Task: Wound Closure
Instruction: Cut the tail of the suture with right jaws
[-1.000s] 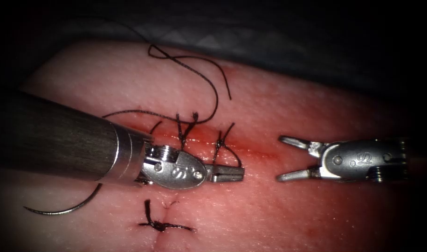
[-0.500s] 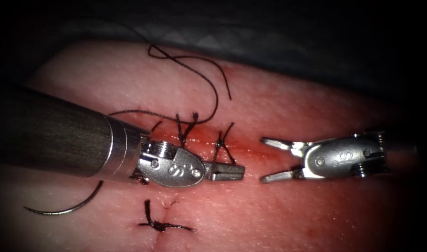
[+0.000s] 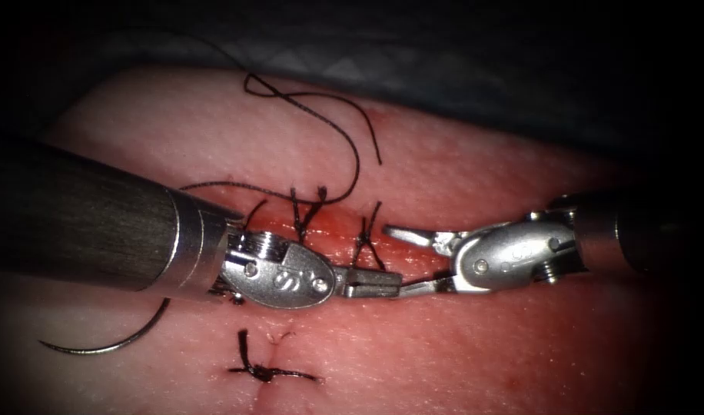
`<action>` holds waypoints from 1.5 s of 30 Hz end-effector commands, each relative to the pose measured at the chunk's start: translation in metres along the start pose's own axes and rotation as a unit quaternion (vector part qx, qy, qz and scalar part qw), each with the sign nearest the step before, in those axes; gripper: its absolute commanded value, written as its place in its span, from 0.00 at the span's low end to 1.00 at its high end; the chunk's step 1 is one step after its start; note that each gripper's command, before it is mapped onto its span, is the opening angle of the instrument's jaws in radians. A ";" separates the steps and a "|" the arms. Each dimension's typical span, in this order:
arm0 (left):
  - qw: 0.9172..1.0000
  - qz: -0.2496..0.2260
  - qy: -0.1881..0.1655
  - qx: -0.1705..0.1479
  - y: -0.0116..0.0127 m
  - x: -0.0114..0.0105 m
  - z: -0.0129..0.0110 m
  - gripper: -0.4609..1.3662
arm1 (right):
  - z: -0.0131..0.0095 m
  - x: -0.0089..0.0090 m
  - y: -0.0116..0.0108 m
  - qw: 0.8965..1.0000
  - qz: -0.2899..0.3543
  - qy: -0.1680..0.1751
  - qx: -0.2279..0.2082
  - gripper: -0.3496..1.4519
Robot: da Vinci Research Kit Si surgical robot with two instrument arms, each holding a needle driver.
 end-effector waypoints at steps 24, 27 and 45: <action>1.000 -0.002 0.002 -0.004 0.0000 0.0003 -0.0002 0.06 | 0.0036 0.0005 0.0006 0.999 -0.004 0.043 -0.027 0.83; 1.000 -0.002 0.001 -0.004 0.0000 0.0004 -0.0002 0.06 | 0.0041 0.0005 0.0003 0.999 -0.005 0.043 -0.027 0.83; 1.000 -0.002 0.001 -0.003 0.0003 0.0005 -0.0003 0.06 | 0.0056 0.0006 -0.0001 0.999 -0.007 0.042 -0.028 0.83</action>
